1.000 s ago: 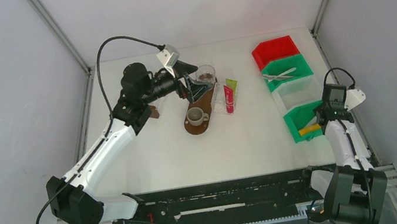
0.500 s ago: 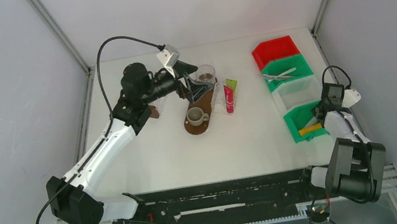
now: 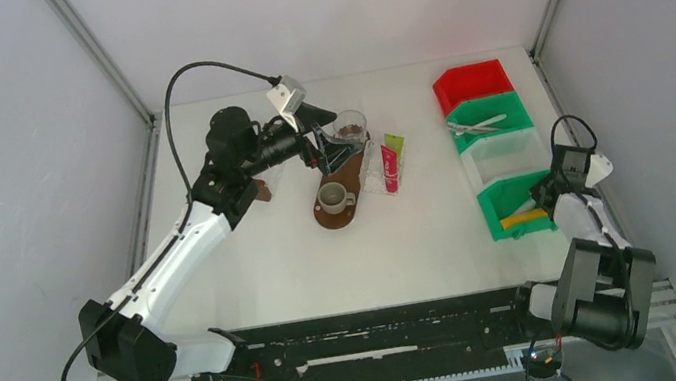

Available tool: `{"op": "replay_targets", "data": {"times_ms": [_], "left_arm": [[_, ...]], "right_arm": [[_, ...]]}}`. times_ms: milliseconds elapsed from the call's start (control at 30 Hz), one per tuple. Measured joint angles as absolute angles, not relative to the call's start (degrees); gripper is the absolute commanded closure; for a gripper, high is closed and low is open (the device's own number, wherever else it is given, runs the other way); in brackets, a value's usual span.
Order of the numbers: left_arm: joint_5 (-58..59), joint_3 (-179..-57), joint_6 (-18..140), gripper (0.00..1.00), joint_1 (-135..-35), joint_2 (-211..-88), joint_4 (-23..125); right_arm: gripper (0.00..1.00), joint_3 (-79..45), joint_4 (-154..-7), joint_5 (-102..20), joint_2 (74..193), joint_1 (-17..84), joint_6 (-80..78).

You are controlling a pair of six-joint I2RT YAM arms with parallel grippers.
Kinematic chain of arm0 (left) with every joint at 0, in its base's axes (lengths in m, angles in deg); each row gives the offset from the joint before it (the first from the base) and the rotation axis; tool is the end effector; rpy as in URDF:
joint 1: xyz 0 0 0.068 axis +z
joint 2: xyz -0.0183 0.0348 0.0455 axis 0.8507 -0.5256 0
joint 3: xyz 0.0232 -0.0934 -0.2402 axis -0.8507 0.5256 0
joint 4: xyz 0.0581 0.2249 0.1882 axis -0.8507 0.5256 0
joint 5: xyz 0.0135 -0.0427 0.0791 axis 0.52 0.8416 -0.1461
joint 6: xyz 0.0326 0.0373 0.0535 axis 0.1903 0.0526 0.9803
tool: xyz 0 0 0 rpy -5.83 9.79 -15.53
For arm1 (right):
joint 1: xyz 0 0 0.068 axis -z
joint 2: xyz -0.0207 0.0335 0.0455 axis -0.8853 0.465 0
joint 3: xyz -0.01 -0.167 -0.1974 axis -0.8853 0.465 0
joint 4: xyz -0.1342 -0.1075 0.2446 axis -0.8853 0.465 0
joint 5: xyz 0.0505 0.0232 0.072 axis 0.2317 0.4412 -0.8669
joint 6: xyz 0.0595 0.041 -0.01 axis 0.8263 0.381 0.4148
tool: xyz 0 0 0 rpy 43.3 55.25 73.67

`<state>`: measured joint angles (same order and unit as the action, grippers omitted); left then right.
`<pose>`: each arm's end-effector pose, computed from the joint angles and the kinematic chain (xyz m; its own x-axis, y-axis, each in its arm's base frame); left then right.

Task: Prepare toiletry sets of a toothbrush and toothpaste on the tray
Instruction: Pick up the toothpaste from the storage box.

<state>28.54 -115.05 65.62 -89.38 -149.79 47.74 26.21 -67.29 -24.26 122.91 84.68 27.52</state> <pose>0.2980 -0.2217 0.3812 -0.1276 -0.0401 -0.9910 0.9140 0.3832 -0.1332 0.2555 -0.1160 0.1143 -0.3233 0.7496 -0.5776 0.8033 0.5400 0.2512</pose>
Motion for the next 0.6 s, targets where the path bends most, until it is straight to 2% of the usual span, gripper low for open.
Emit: {"op": "replay_targets", "data": {"times_ms": [333,600], "left_arm": [[28.8,-115.0,65.2,0.0,-89.4,-149.8,47.7],[30.8,-115.0,63.8,0.0,-89.4,-150.3,46.4]], "right_arm": [[1.0,27.7,-63.5,-26.4,107.0,84.3,26.7],[1.0,27.7,-62.9,-28.3,98.9,83.8,26.8]]}}
